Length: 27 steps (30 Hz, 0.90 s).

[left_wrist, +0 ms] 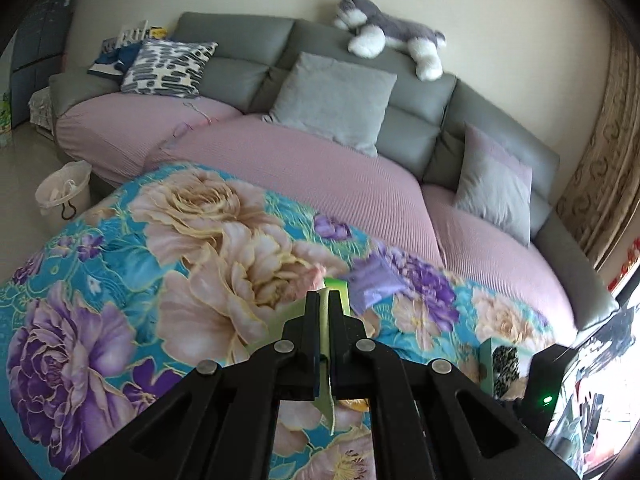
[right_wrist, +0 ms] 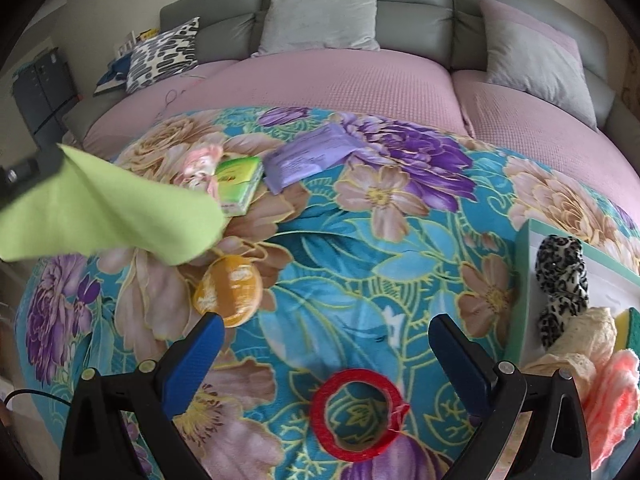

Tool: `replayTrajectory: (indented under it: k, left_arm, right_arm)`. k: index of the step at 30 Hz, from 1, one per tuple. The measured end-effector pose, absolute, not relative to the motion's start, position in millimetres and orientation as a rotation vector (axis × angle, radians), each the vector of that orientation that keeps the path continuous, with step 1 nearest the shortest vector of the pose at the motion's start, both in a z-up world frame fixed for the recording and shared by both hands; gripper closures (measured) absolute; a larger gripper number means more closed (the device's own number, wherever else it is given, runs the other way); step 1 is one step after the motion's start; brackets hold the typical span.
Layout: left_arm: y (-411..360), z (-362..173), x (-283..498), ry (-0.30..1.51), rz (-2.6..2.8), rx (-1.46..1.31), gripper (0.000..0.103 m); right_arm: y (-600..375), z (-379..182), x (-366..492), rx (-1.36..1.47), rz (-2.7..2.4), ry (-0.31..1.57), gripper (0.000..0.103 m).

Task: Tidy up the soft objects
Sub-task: 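Lift the lime-green cloth with the left tool while the right tool moves over the orange round puff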

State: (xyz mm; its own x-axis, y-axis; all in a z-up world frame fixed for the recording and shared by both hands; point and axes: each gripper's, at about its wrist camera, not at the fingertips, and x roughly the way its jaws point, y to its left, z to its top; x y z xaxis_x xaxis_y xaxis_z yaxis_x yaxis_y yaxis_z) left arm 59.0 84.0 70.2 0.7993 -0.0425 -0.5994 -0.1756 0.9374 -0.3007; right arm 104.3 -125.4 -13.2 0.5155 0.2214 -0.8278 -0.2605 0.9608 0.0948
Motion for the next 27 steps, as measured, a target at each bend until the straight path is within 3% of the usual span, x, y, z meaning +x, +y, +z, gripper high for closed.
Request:
replayTrajectory:
  k: [23,25,27]
  left_arm:
    - [126.1,48.5,55.6,0.693,0.239,-0.419,0.100]
    - [125.8,48.2,55.7,0.695,0.239,-0.419,0.100]
    - [125.3,48.1,56.0,0.696,0.238,-0.418,0.100]
  right_arm:
    - [-66.6,-36.0,102.0,-0.173,0.398,0.923,0.000]
    - [-66.3,-36.4,102.5,-0.161,0.404,0.913,0.002]
    - [-66.2,-37.2,103.6,-0.144,0.415,0.913,0.012]
